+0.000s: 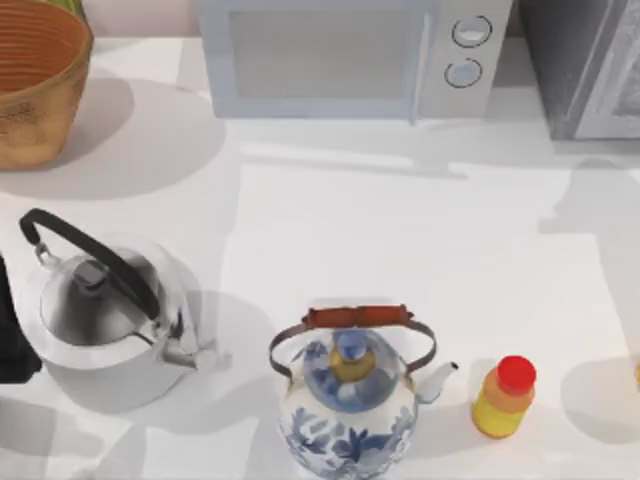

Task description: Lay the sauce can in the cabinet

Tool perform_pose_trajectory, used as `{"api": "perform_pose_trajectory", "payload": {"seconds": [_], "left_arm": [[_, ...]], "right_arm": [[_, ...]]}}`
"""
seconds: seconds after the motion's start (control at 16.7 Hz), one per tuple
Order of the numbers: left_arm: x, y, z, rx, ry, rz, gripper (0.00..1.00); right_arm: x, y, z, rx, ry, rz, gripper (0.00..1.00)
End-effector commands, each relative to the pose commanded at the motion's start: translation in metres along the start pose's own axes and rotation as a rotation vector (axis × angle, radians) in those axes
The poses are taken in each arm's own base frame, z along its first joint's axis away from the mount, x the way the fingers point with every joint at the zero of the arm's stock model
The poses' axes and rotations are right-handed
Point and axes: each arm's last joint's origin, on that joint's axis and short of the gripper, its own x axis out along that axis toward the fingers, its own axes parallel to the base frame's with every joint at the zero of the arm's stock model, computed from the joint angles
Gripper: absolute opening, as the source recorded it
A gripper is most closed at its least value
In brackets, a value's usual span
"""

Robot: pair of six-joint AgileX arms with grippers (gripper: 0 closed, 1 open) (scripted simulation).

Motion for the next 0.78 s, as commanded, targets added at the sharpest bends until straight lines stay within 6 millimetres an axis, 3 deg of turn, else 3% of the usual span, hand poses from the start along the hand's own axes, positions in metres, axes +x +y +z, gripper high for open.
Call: {"api": "perform_pose_trajectory", "payload": {"seconds": [0.18, 0.36, 0.54, 0.78], "left_arm": [[0.0, 0.0, 0.0, 0.0, 0.0, 0.0, 1.0], [0.0, 0.0, 0.0, 0.0, 0.0, 0.0, 1.0], [0.0, 0.0, 0.0, 0.0, 0.0, 0.0, 1.0], [0.0, 0.0, 0.0, 0.0, 0.0, 0.0, 1.0]], "right_arm": [[0.026, 0.008, 0.055, -0.003, -0.017, -0.003, 0.0], [0.052, 0.018, 0.092, -0.003, -0.023, 0.0, 0.0], [0.075, 0.027, 0.112, -0.003, -0.019, 0.004, 0.0], [0.091, 0.033, 0.121, -0.002, -0.009, 0.008, 0.0]]}}
